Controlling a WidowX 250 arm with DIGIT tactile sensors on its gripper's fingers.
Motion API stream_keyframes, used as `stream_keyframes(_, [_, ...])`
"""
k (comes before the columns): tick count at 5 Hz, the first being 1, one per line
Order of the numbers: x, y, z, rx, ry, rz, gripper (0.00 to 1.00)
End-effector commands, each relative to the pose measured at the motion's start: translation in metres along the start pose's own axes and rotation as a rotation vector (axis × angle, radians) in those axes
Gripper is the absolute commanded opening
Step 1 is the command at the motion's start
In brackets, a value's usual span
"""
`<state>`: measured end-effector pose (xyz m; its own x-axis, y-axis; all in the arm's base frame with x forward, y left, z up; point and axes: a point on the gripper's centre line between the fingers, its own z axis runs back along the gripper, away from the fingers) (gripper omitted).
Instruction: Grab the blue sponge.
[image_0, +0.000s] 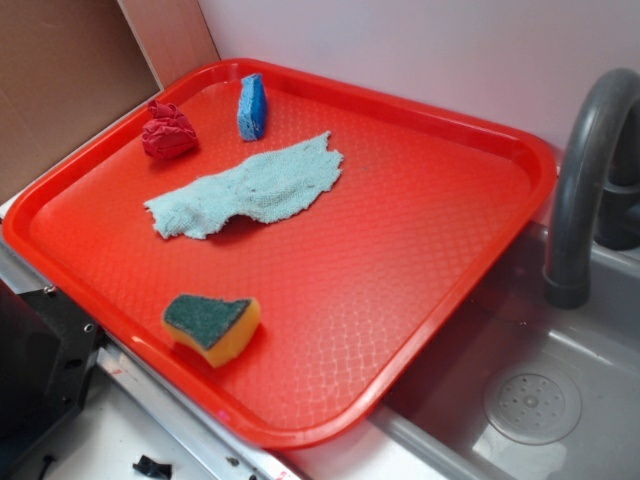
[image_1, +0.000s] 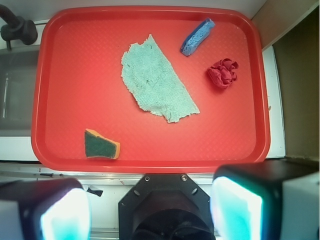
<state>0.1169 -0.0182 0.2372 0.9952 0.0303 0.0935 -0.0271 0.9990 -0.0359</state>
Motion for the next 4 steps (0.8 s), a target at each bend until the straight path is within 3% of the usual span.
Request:
stream_keyframes(1, [0.0,0.0,0.0,0.0,0.0,0.0,1.0])
stream_keyframes(2, [0.009,0.005,-0.013,0.041,-0.062,0.22,1.0])
stream_keyframes(4, [0.049,0.032,-0.055,0.077,-0.275,0.574,1.0])
